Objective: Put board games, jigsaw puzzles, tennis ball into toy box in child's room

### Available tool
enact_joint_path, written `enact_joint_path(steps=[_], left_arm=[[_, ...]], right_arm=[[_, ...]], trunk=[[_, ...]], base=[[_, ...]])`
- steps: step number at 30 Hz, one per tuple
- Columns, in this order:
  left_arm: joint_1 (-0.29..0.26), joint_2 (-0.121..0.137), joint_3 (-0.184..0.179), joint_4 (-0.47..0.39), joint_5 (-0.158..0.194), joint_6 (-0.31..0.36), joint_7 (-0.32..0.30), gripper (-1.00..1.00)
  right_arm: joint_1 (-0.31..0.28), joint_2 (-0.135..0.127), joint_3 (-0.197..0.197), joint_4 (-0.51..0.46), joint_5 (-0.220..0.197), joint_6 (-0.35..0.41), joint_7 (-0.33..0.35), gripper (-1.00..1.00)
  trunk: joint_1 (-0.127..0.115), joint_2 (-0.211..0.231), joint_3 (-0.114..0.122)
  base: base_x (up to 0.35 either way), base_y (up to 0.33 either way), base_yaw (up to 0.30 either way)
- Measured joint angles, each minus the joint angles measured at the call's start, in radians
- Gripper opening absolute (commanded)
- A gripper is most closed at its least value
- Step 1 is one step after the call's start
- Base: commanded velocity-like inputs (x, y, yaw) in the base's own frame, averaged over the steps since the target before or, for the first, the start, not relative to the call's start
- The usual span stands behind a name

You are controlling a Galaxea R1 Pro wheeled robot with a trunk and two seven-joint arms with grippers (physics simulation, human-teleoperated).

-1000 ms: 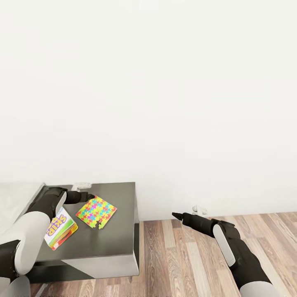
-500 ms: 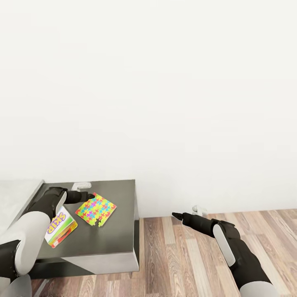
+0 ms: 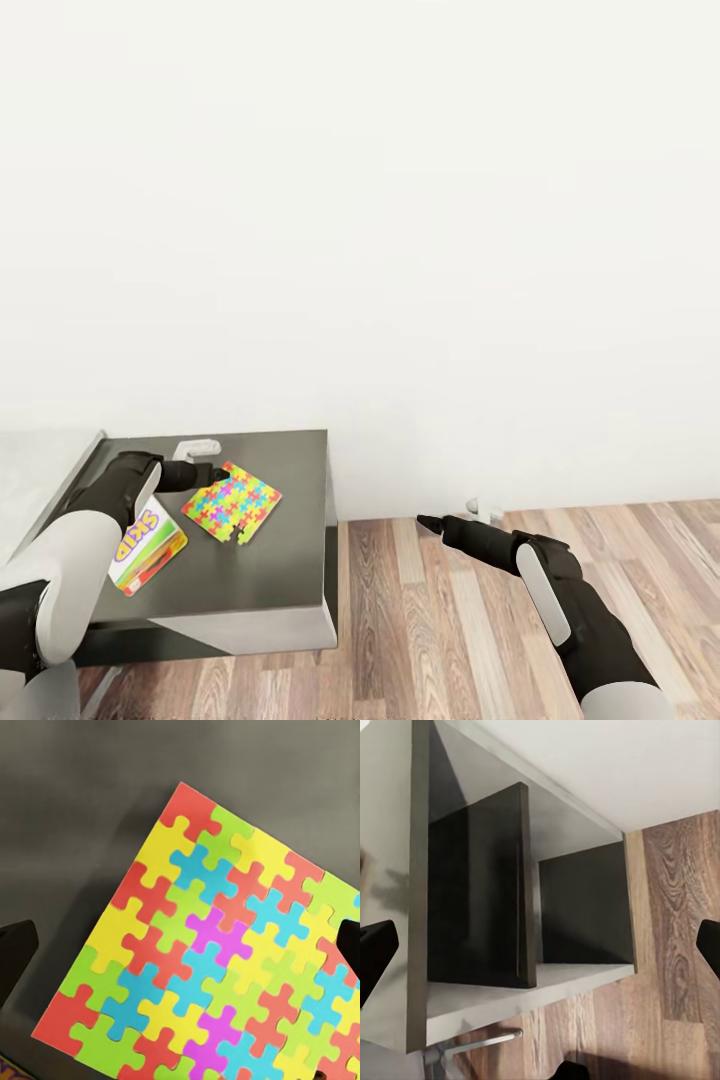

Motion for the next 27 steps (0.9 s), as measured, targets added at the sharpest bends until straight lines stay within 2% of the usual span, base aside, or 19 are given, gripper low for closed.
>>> enact_joint_path(steps=[7,13,18,27], left_arm=[[-0.005,0.003,0.000,0.000,0.000,0.004,-0.009,1.00],[-0.008,0.004,0.000,0.000,-0.001,0.006,-0.069,1.00],[-0.008,0.004,0.000,0.000,-0.001,0.006,-0.090,1.00],[-0.010,0.034,0.001,-0.001,0.000,0.007,-0.097,1.00]], right_arm=[[0.000,0.000,0.000,0.000,0.000,0.000,0.000,1.00],[0.000,0.000,0.000,0.000,0.000,0.000,0.000,1.00],[0.000,0.000,0.000,0.000,0.000,0.000,0.000,1.00],[0.000,0.000,0.000,0.000,0.000,0.000,0.000,1.00]], trunk=[[0.000,0.000,-0.011],[0.000,0.000,-0.021],[0.000,0.000,-0.029],[0.000,0.000,-0.044]], base=[[0.000,0.000,0.000],[0.000,0.000,0.000],[0.000,0.000,0.000],[0.000,0.000,0.000]])
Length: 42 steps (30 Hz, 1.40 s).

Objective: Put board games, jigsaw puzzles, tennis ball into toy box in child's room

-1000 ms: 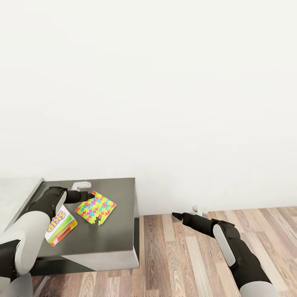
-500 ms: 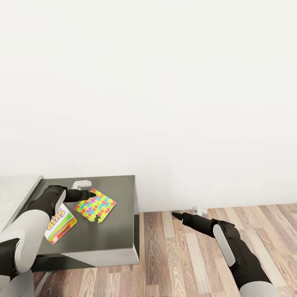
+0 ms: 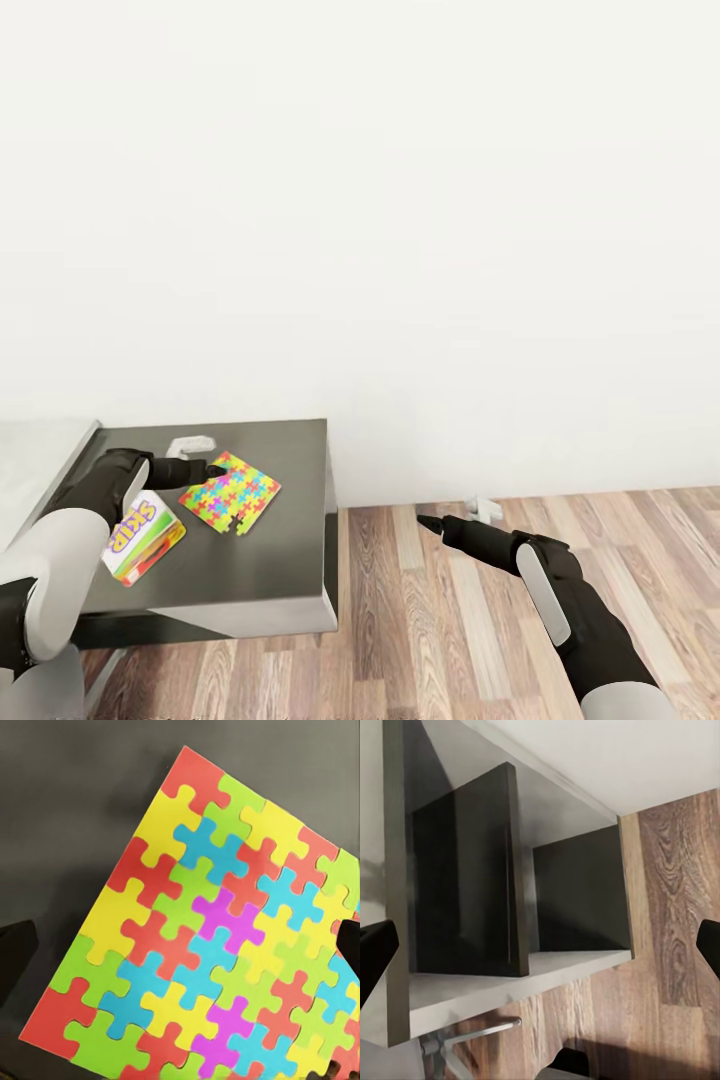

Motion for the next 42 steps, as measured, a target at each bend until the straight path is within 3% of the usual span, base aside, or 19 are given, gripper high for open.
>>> enact_joint_path(steps=[15,42], left_arm=[[0.000,0.008,-0.001,-0.004,0.000,0.003,-0.046,1.00],[-0.002,0.009,0.000,-0.006,-0.001,0.004,-0.037,1.00]], right_arm=[[0.001,-0.001,-0.001,-0.001,0.000,-0.003,0.001,1.00],[0.005,-0.001,-0.003,-0.005,0.001,-0.006,0.037,1.00]], trunk=[[0.000,0.000,-0.019],[0.000,0.000,-0.023]], base=[[0.000,0.000,0.000],[0.000,0.000,0.000]])
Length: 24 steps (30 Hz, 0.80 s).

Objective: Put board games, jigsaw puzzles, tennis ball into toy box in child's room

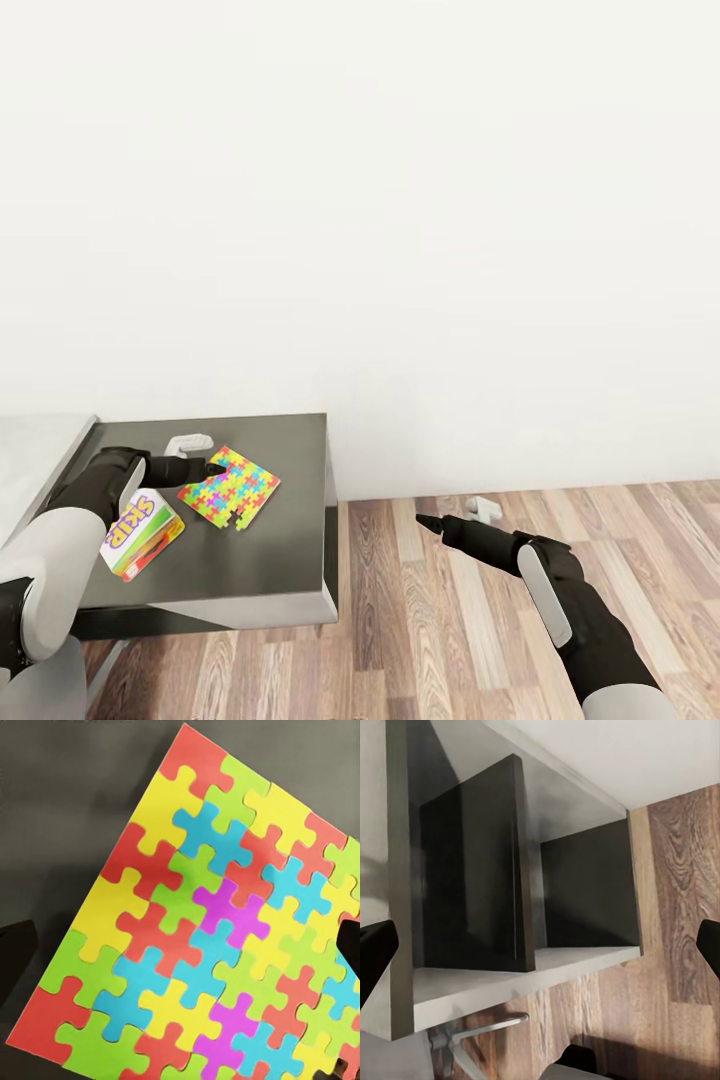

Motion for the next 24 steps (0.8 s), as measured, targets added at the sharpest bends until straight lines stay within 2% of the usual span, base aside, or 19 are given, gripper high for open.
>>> enact_joint_path(steps=[24], left_arm=[[-0.007,-0.002,-0.001,0.001,0.000,-0.004,0.005,1.00]], right_arm=[[0.000,0.000,-0.001,0.000,0.000,0.000,0.000,1.00]], trunk=[[0.000,0.000,-0.035]], base=[[0.000,0.000,0.000]])
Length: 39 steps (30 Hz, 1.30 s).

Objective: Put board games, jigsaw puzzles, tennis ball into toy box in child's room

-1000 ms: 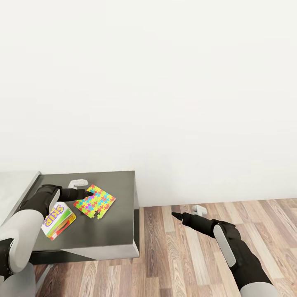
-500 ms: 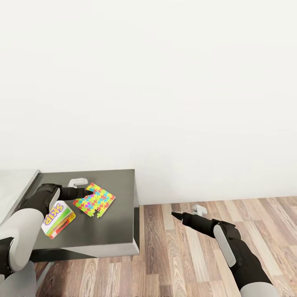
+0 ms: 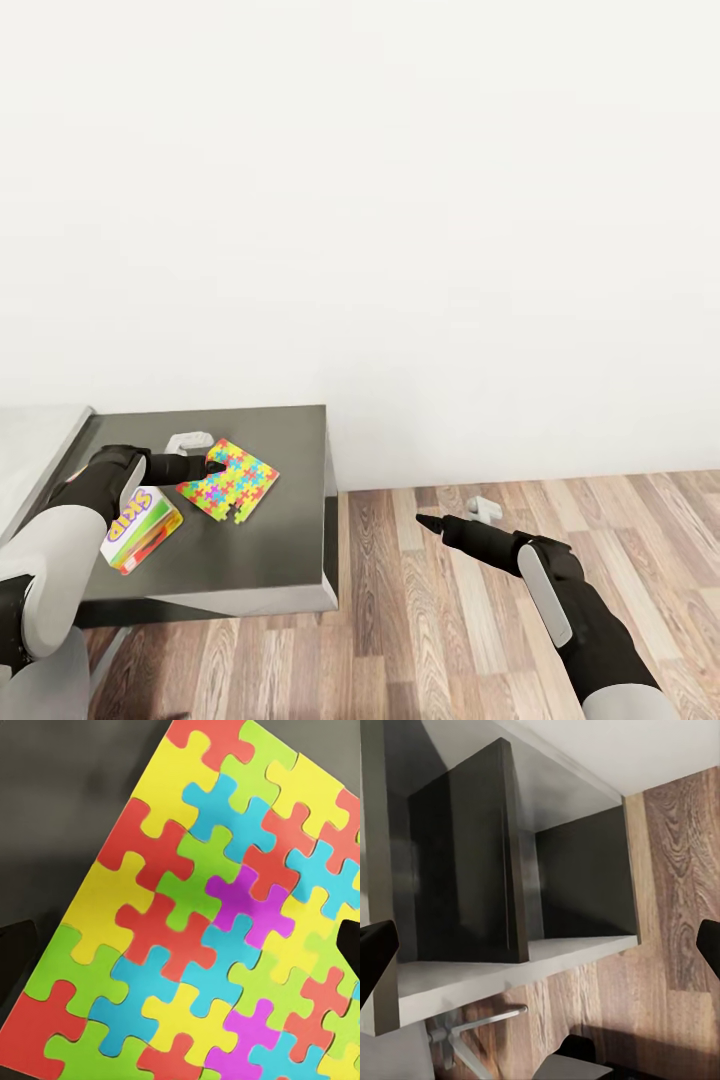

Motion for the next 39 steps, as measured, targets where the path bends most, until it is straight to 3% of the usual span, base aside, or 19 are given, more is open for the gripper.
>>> enact_joint_path(steps=[23,39], left_arm=[[0.000,-0.002,0.000,0.000,0.000,-0.002,-0.008,1.00],[0.000,-0.002,0.001,0.000,0.000,0.000,-0.009,1.00]], right_arm=[[0.004,0.000,0.002,0.004,0.004,-0.030,0.002,1.00],[0.005,-0.001,0.001,0.006,0.004,-0.031,0.000,1.00]], trunk=[[0.000,0.000,-0.001],[0.000,0.000,-0.001]], base=[[0.000,-0.001,0.000],[0.000,-0.165,0.000]])
